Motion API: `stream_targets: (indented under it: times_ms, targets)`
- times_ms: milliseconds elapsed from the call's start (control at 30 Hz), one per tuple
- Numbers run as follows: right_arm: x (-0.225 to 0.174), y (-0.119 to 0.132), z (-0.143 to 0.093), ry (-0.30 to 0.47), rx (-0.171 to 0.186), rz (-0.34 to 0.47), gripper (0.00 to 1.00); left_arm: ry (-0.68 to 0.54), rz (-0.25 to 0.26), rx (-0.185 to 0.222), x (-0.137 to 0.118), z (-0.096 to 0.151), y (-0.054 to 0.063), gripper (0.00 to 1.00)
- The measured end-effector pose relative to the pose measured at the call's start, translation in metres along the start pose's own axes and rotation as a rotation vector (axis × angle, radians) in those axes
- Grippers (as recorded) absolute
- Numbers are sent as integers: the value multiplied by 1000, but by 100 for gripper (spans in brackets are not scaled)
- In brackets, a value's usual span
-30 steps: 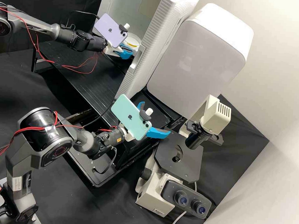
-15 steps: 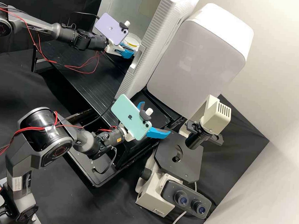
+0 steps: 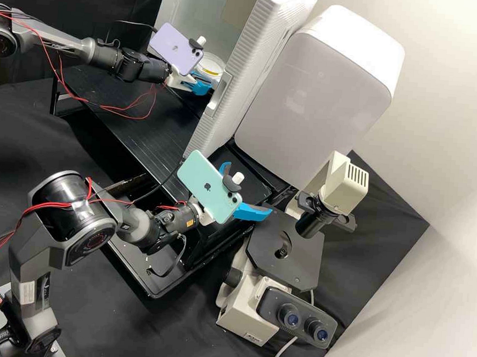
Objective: Place the petri dish in the incubator
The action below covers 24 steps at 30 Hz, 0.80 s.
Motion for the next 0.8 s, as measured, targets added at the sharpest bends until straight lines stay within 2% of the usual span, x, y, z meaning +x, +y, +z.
stream_targets:
  times_ms: [533,700,800]
  targets:
    - [0,0,0,0,0,0,100,5,-51,26,-4,-1,-18,0]
    - [0,0,0,0,0,0,100,-6,-43,23,-17,1,-9,0]
    - [0,0,0,0,0,0,100,-16,-22,17,-28,2,3,0]
